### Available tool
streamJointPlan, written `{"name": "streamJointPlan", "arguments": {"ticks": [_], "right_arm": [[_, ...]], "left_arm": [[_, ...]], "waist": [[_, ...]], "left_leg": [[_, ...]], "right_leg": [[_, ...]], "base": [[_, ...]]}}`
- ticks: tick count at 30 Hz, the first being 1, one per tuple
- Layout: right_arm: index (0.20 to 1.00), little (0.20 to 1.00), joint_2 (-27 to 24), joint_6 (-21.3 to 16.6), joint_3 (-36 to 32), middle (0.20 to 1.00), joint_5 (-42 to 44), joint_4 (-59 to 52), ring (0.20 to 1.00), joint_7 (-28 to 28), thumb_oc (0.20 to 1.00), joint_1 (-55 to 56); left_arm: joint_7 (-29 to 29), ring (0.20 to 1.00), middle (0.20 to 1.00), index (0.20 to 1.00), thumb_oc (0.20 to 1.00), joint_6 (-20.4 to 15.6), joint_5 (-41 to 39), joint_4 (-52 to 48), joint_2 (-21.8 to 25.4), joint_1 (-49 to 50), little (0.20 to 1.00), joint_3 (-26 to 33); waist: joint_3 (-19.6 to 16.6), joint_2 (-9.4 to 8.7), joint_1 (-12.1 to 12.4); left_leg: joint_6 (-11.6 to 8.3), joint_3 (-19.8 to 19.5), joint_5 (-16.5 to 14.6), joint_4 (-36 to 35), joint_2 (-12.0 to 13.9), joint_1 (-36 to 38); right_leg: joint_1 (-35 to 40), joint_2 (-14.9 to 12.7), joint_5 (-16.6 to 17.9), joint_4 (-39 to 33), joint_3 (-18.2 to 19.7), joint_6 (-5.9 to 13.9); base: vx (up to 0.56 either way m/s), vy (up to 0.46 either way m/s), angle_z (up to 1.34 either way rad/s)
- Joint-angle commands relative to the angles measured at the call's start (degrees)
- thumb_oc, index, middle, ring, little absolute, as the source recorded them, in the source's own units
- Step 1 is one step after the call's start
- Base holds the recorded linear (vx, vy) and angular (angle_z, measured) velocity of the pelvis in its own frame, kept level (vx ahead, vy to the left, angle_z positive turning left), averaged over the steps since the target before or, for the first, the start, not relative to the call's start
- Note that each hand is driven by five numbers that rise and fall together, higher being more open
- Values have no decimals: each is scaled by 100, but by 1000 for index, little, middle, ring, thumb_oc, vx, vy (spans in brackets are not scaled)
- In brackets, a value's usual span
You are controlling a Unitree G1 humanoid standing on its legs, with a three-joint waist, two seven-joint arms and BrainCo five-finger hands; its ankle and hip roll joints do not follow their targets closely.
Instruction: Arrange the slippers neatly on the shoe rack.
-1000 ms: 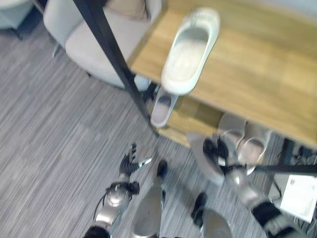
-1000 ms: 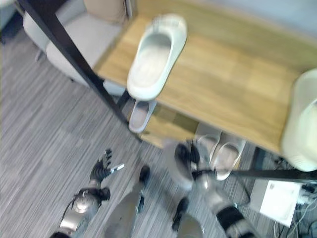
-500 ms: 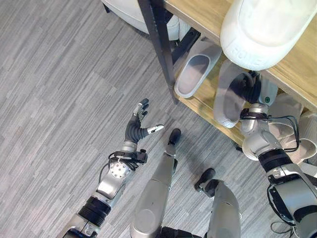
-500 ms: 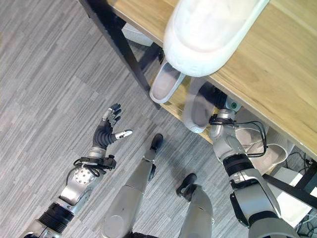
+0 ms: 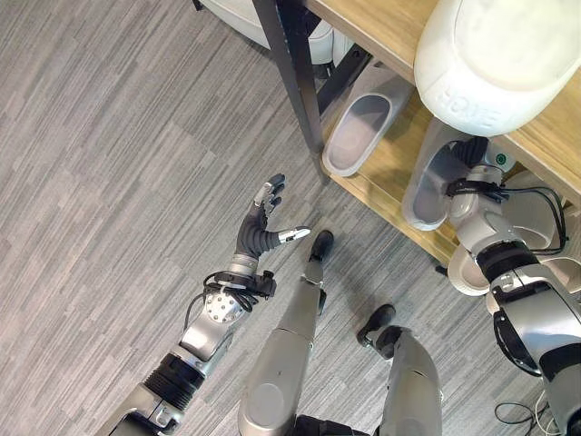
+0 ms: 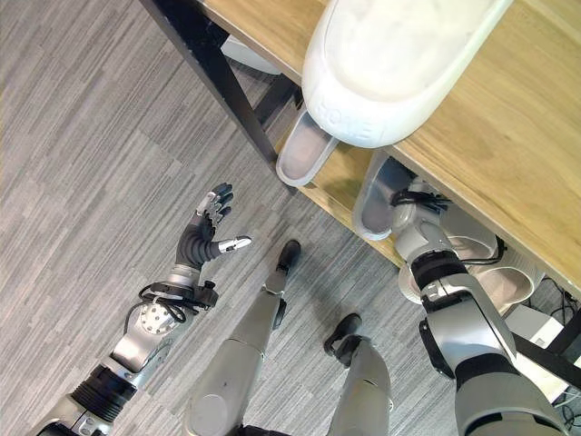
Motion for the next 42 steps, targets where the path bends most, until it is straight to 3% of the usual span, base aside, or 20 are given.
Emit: {"name": "streamJointPlan", "arguments": {"ticks": [1, 5, 6, 8, 9, 10, 11, 13, 14, 15, 20, 24, 28, 29, 33, 38, 39, 42], "right_arm": [[1000, 1000, -205, -97, 174, 1000, 32, -118, 1000, -114, 1000, 82], [1000, 1000, 4, -233, -168, 1000, 215, -722, 1000, -258, 1000, 323], [1000, 1000, 119, -320, -296, 1000, 340, -858, 1000, -313, 1000, 426], [1000, 1000, 275, -413, -441, 1000, 491, -1044, 1000, -344, 1000, 625], [1000, 1000, 404, -498, -513, 1000, 608, -1070, 1000, -337, 1000, 766], [1000, 1000, 404, -499, -511, 1000, 608, -1075, 1000, -334, 1000, 778], [1000, 1000, 622, -631, -646, 1000, 802, -1148, 1000, -318, 1000, 1031], [1000, 1000, 1252, -1214, -997, 1000, 1929, -1029, 1000, -143, 1000, 1508], [1000, 1000, 1252, -1215, -998, 1000, 1930, -1028, 1000, -143, 1000, 1508], [1000, 1000, 1542, -1590, -1132, 1000, 2728, -959, 1000, 50, 1000, 1648], [1000, 1000, 1800, -2046, -1220, 1000, 3915, -613, 1000, 490, 1000, 1606], [1000, 1000, 1770, -2453, -1149, 1000, 5310, -184, 1000, 1219, 1000, 1149], [1000, 1000, 1608, -2513, -1046, 1000, 5487, -197, 1000, 1385, 1000, 855], [1000, 1000, 1556, -2652, -1003, 1000, 5909, -273, 1000, 1543, 1000, 568], [1000, 1000, 1698, -2770, -889, 1000, 6303, -603, 1000, 1792, 1000, 568], [1000, 1000, 1863, -2683, -906, 1000, 6127, -969, 1000, 1834, 1000, 1141], [1000, 1000, 1888, -2671, -927, 1000, 6096, -1049, 1000, 1861, 1000, 1289], [1000, 1000, 1925, -2539, -907, 1000, 5886, -1336, 1000, 1943, 1000, 1812]], "left_arm": [[-139, 1000, 1000, 1000, 1000, -322, -134, -249, -111, 13, 1000, -169], [-187, 1000, 1000, 1000, 1000, -258, -124, -181, -143, -5, 1000, -225], [-190, 1000, 1000, 1000, 1000, -243, -120, -157, -162, -8, 1000, -240], [-199, 1000, 1000, 1000, 1000, -223, -124, -90, -186, 31, 1000, -262], [-215, 1000, 1000, 1000, 1000, -210, -140, -56, -191, 32, 1000, -263], [-214, 1000, 1000, 1000, 1000, -210, -142, -51, -193, 38, 1000, -265], [-214, 1000, 1000, 1000, 1000, -199, -148, -12, -193, 59, 1000, -246], [-180, 1000, 1000, 1000, 1000, -131, -202, 101, -223, 78, 1000, -179], [-181, 1000, 1000, 1000, 1000, -131, -202, 101, -222, 78, 1000, -180], [-144, 1000, 1000, 1000, 1000, -84, -202, 184, -264, 78, 1000, -150], [-174, 1000, 1000, 1000, 1000, -38, -206, 306, -260, 59, 1000, -137], [-333, 1000, 1000, 1000, 1000, 6, -295, 379, -227, 114, 1000, -131], [-387, 1000, 1000, 1000, 1000, -6, -303, 400, -206, 99, 1000, -153], [-411, 1000, 1000, 1000, 1000, 21, -301, 420, -184, 32, 1000, -259], [-459, 1000, 1000, 1000, 1000, 75, -220, 444, -175, -99, 1000, -371], [-492, 1000, 1000, 1000, 1000, 115, -260, 403, -150, -16, 1000, -260], [-504, 1000, 1000, 1000, 1000, 120, -265, 400, -141, 2, 1000, -234], [-566, 1000, 1000, 1000, 1000, 176, -248, 415, -113, 147, 1000, -154]], "waist": [[-423, 9, 86], [-402, -6, 12], [-383, 29, 1], [-407, -15, -52], [-381, 14, -66], [-407, -19, -80], [-387, 2, -108], [-411, -17, -215], [-411, -18, -215], [-393, -14, -241], [-354, -1, -234], [-289, 54, -79], [-283, 77, 11], [-316, 75, 86], [-386, 24, 135], [-508, -58, 47], [-518, -39, 34], [-622, -75, -91]], "left_leg": [[-163, -21, -1271, 319, 332, 309], [-141, 0, -1279, 244, 327, 452], [-109, 4, -1107, 194, 331, 431], [-124, 32, -1268, 185, 349, 563], [-97, 39, -1117, 158, 350, 540], [-119, 38, -1272, 170, 356, 599], [-92, 61, -1121, 126, 359, 606], [-117, 72, -1286, 106, 380, 730], [-117, 72, -1286, 105, 380, 731], [-117, 82, -1286, 87, 374, 747], [-128, 103, -1277, 70, 383, 743], [-164, 100, -1243, 26, 381, 729], [-171, 86, -1231, -2, 376, 744], [-176, 74, -1220, -36, 365, 789], [-197, 48, -1196, -194, 380, 1023], [-232, 98, -1089, -528, 481, 1403], [-212, 112, -907, -575, 486, 1386], [-229, 186, -827, -797, 569, 1624]], "right_leg": [[206, -59, 284, -721, 264, 118], [313, -43, 344, -816, 314, 126], [285, -43, 509, -868, 275, 98], [406, -24, 385, -899, 322, 118], [376, -32, 528, -928, 282, 88], [428, -21, 390, -911, 332, 113], [433, -17, 544, -992, 301, 85], [528, 6, 411, -1030, 370, 101], [528, 6, 411, -1030, 370, 101], [533, 14, 423, -1040, 382, 94], [506, 17, 434, -1034, 383, 85], [493, 6, 438, -1026, 341, 99], [530, -3, 443, -1057, 316, 106], [597, -12, 449, -1081, 281, 120], [809, 17, 480, -1220, 245, 130], [1149, 114, 647, -1642, 256, 127], [1152, 117, 845, -1753, 210, 114], [1352, 201, 1000, -2075, 249, 135]], "base": [[0, 0, 0], [-20, 26, -2], [-81, 78, -7], [5, 22, -8], [87, -36, -8], [-80, 59, -10], [-1, 9, -8], [42, -24, -9], [78, -62, -12], [-7, -6, -13], [-10, -9, -6], [2, -38, 1], [18, -39, 6], [53, -67, 2], [48, -61, 13], [-3, -43, -5], [-88, 24, -7], [-25, -3, -11]]}}
